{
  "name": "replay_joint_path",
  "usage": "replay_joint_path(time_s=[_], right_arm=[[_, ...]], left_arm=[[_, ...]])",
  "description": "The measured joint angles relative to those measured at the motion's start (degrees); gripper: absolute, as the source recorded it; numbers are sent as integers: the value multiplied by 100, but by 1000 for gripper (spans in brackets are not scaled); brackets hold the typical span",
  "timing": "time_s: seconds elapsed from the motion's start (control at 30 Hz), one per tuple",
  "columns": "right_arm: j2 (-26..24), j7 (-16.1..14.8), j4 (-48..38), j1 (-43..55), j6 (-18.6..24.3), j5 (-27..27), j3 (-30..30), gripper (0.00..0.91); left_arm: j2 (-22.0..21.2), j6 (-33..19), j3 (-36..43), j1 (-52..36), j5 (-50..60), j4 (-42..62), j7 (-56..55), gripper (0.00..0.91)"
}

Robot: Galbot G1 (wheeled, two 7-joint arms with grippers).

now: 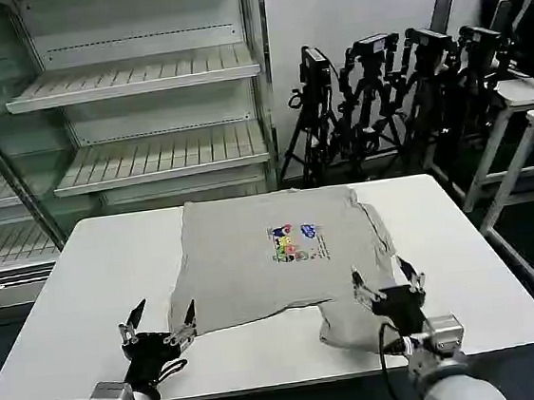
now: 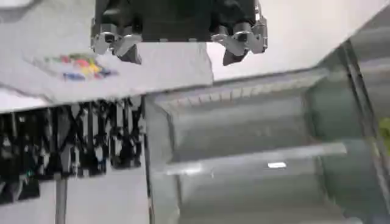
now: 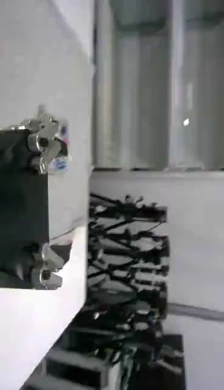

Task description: Fold and organize the clothes.

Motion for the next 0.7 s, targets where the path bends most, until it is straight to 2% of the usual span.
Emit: replay_joint_path(time_s=[0.47, 0.5, 0.53, 0.7], right_arm=[[100, 154, -200, -604, 48, -150, -66, 907], [118, 174, -212, -640, 53, -163, -89, 907], [133, 190, -229, -666, 56, -175, -109, 907], [203, 269, -313, -712, 58, -189, -188, 907]], left_arm=[[369, 304, 84, -504, -563, 1016, -87, 907], [372, 311, 84, -522, -599, 1051, -84, 736], [375, 319, 89, -539, -632, 1083, -82, 20], [405, 345, 139, -639, -738, 1231, -69, 20]])
